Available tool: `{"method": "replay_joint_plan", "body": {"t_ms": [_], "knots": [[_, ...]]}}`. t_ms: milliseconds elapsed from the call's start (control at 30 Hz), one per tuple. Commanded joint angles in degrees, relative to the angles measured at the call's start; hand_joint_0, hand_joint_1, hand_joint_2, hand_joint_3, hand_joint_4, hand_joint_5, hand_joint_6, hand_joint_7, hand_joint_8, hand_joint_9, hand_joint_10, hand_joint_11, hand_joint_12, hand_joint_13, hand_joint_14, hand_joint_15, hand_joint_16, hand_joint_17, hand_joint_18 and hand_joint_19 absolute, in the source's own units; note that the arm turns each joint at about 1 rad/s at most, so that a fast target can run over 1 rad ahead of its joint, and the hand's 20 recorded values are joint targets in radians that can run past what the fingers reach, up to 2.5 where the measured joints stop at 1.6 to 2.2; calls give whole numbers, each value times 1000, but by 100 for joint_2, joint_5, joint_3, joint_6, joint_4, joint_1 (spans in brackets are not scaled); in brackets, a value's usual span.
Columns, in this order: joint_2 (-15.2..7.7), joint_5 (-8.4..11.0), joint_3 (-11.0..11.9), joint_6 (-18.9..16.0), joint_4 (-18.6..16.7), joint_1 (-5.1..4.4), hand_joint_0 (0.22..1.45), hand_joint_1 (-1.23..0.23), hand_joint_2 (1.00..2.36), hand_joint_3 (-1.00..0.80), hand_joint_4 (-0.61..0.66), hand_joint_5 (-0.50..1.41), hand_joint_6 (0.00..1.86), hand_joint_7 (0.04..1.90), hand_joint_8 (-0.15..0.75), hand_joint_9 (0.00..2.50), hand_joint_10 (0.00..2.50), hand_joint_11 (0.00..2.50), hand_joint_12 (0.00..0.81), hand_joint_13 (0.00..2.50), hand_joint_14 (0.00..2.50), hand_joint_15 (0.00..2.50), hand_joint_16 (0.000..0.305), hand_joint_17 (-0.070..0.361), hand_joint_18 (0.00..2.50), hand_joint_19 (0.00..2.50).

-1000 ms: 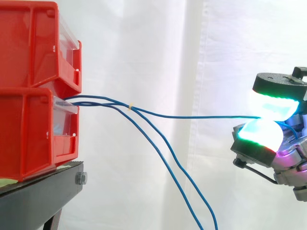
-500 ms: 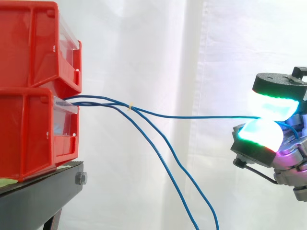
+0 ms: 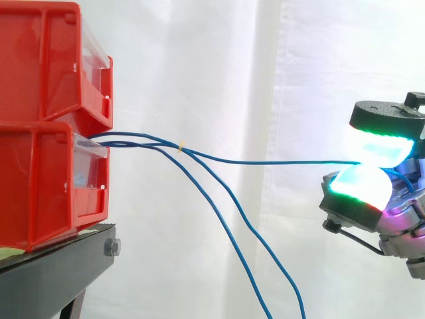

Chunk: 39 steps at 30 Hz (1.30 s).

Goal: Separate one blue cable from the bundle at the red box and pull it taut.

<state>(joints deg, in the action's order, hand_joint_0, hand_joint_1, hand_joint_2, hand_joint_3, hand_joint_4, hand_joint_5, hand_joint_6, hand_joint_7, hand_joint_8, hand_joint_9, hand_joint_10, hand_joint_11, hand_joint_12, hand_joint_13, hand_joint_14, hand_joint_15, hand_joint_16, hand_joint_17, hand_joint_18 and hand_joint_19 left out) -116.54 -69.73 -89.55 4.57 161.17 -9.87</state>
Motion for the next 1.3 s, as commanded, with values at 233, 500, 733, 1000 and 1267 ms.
{"method": "replay_joint_plan", "body": {"t_ms": [233,500,733,1000,1267], "knots": [[0,3,-1,0,2,2,662,-756,1021,-10,-181,-161,916,1151,319,506,2500,1755,398,639,2500,1497,39,88,1224,1761],[0,3,-1,0,2,2,661,-756,1021,-9,-177,-161,916,1157,320,508,2500,1766,400,644,2500,1507,39,87,1227,1758],[0,3,-1,0,2,2,661,-756,1021,-9,-178,-161,915,1153,319,508,2500,1761,399,644,2500,1511,39,88,1228,1757],[0,3,-1,0,2,2,661,-758,1021,-9,-183,-160,915,1151,321,515,2500,1781,399,645,2500,1515,40,89,1229,1766],[0,3,-1,0,2,2,661,-760,1021,-7,-184,-159,915,1157,316,519,2500,1773,400,647,2500,1528,39,88,1234,1768]]}}
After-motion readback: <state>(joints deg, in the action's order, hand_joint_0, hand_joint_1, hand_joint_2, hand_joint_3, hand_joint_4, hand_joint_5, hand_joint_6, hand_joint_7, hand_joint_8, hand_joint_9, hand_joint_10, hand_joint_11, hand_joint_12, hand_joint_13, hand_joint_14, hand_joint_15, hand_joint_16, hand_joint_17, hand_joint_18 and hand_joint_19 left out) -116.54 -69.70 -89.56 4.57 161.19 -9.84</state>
